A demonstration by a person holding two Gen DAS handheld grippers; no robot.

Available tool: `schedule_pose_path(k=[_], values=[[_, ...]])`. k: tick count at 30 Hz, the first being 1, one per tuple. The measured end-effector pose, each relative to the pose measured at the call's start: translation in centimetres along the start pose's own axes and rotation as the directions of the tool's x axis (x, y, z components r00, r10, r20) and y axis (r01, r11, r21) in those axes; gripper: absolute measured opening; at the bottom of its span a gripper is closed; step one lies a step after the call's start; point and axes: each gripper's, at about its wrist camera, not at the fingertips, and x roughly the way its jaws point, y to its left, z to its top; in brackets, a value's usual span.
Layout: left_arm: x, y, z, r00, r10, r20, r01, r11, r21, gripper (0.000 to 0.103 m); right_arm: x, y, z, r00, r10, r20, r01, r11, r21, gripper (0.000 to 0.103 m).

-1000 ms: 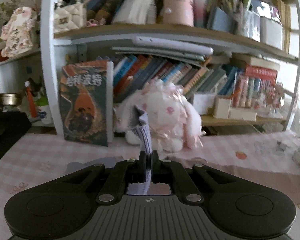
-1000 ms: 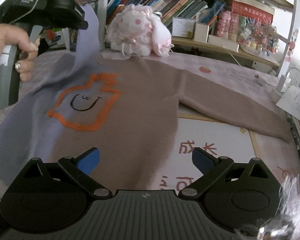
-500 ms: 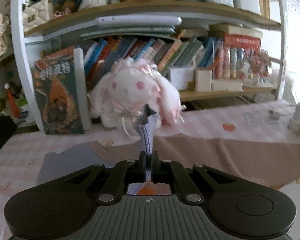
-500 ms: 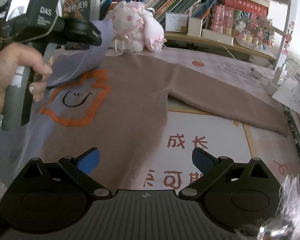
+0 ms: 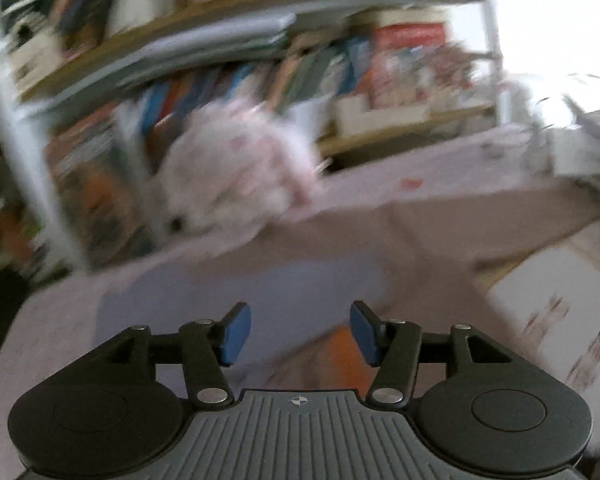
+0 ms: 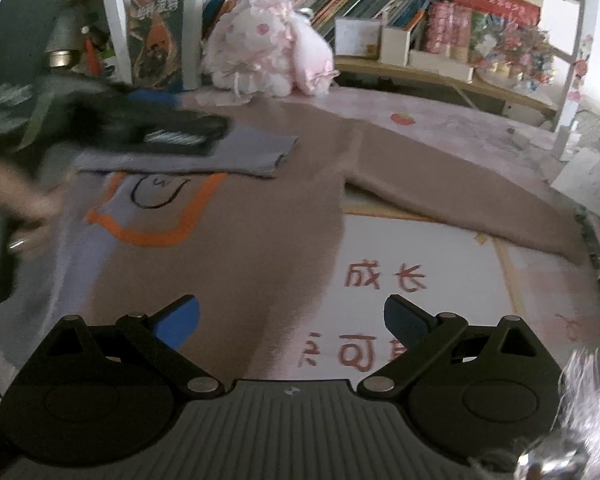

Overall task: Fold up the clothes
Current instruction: 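Lift the lavender sleeve and fold it across the sweater body with the left gripper, then grasp the lavender side edge of the sweater with the left gripper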

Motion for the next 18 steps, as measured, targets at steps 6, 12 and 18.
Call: schedule_pose_path(k=[6, 12, 18], values=[[-2.5, 7.0, -6.5, 0.968, 0.174, -0.180, -0.202, 0.967, -0.153, 0.056, 0.6, 0.7, -0.3, 0.999, 0.021, -0.028, -0.021, 0.999, 0.032, 0.097], [-4.7, 12.5, -10.0, 0.951, 0.175, -0.254, -0.255, 0.909, -0.329, 0.056, 0.8, 1.2, -1.3, 0.997, 0.004, -0.077, 0.004, 0.995, 0.100, 0.092], [-5.2, 15.5, -12.0, 0.958, 0.095, -0.270, -0.211, 0.873, -0.441, 0.056, 0.3, 1.9, -2.0, 0.993, -0.044, -0.109, 0.062, 0.983, 0.174, 0.078]])
